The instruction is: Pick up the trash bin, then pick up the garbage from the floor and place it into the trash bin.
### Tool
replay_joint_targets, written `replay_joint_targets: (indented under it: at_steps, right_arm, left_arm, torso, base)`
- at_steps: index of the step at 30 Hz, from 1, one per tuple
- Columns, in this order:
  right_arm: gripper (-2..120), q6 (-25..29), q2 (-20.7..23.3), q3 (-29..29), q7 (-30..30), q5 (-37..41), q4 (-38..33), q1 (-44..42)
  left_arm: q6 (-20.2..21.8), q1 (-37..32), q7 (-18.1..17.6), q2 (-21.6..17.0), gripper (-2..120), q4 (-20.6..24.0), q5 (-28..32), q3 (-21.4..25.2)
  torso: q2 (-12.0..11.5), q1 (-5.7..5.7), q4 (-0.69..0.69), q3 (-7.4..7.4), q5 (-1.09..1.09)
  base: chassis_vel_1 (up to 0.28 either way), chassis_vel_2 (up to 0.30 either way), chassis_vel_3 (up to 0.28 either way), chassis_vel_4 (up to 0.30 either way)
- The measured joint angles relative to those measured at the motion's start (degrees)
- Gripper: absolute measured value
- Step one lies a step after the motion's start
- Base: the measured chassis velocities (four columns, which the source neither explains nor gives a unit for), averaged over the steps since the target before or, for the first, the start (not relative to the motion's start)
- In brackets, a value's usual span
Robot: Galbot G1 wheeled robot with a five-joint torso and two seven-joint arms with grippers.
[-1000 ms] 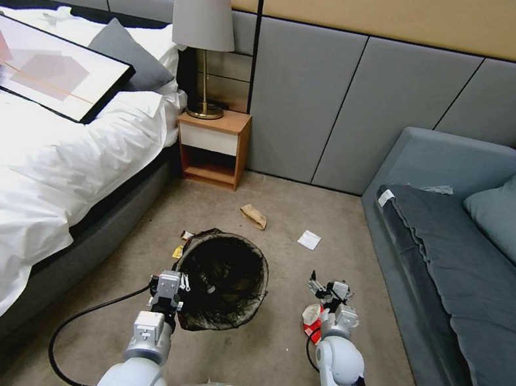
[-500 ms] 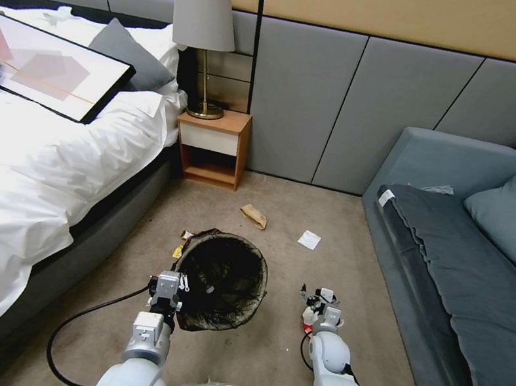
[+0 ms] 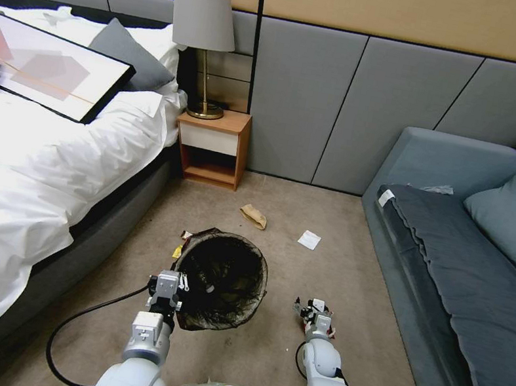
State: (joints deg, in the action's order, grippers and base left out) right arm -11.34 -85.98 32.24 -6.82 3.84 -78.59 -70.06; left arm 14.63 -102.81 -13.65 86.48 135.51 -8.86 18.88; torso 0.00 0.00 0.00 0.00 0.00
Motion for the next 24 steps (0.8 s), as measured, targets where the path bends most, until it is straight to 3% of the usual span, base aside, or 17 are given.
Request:
replay_joint_targets:
  at_steps: [24]
  right_arm:
    - [100,2.51,0.35,2.91,0.63,0.24,12.28,5.11]
  left_arm:
    - [-0.07,-0.32,-0.02,-0.11,1,0.29,-0.50,0.04]
  torso:
    - [0.00,0.00,0.00,-0.01,0.00]
  base:
    - [0.000,0.000,0.000,0.000]
